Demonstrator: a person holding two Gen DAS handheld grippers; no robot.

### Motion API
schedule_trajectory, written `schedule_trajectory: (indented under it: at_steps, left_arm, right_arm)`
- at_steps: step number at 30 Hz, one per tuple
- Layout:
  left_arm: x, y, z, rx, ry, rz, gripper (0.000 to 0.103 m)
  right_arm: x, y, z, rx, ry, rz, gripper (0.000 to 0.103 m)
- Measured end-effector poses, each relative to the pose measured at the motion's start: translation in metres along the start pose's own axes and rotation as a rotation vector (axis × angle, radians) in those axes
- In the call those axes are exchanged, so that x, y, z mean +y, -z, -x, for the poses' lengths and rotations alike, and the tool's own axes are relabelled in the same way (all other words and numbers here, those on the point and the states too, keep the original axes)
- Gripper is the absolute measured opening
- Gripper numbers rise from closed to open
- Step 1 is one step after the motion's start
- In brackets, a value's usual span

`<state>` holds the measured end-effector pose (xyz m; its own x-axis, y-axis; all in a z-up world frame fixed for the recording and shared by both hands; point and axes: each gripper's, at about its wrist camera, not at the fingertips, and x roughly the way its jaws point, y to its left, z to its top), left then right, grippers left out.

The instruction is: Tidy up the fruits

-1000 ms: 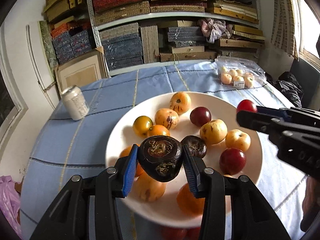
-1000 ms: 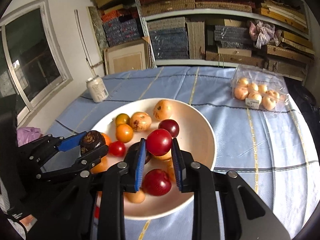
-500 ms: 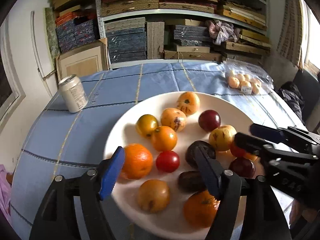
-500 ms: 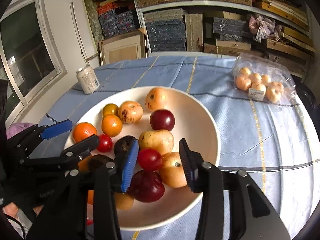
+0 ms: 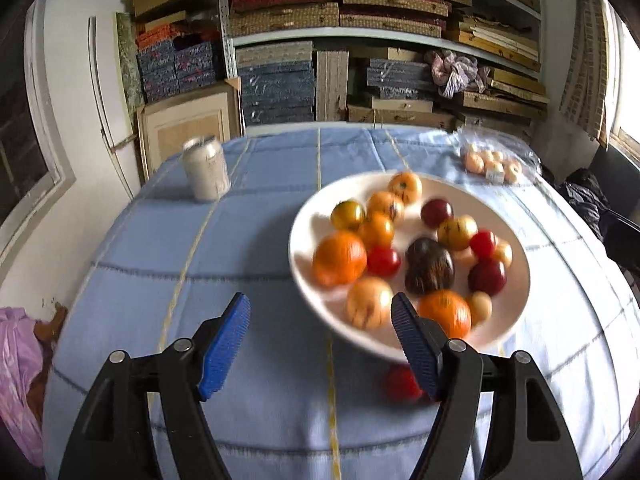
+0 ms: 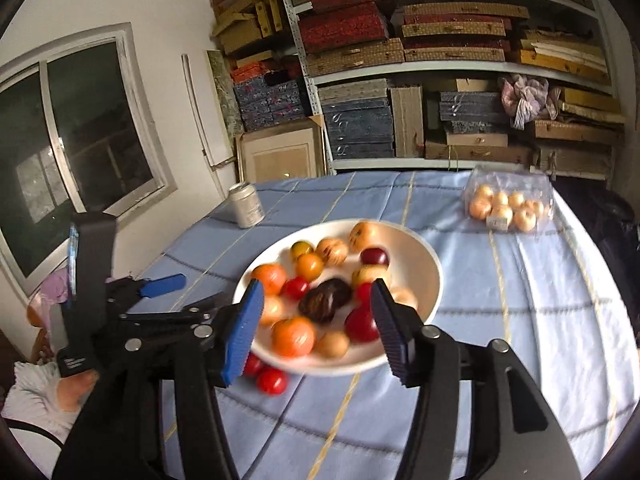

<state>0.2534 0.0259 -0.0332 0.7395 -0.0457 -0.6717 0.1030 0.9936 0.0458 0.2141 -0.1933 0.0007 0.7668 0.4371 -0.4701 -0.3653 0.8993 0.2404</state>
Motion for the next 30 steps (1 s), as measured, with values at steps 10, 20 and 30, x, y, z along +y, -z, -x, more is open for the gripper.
schedule_trajectory:
  at_steps: [10, 20, 30]
  left_arm:
    - [-0.011, 0.043, 0.001, 0.039, 0.062, 0.001, 0.074]
    - [-0.021, 0.044, -0.016, 0.07, 0.065, -0.019, 0.074]
    - [-0.012, 0.047, -0.031, 0.104, 0.021, -0.014, 0.077]
  right_arm:
    - [0.015, 0.07, 0.017, -0.047, 0.033, 0.004, 0.063]
    - [0.007, 0.072, 0.006, -0.01, 0.022, -0.034, 0.066]
    - [0.006, 0.073, 0.002, 0.007, 0.013, -0.043, 0.067]
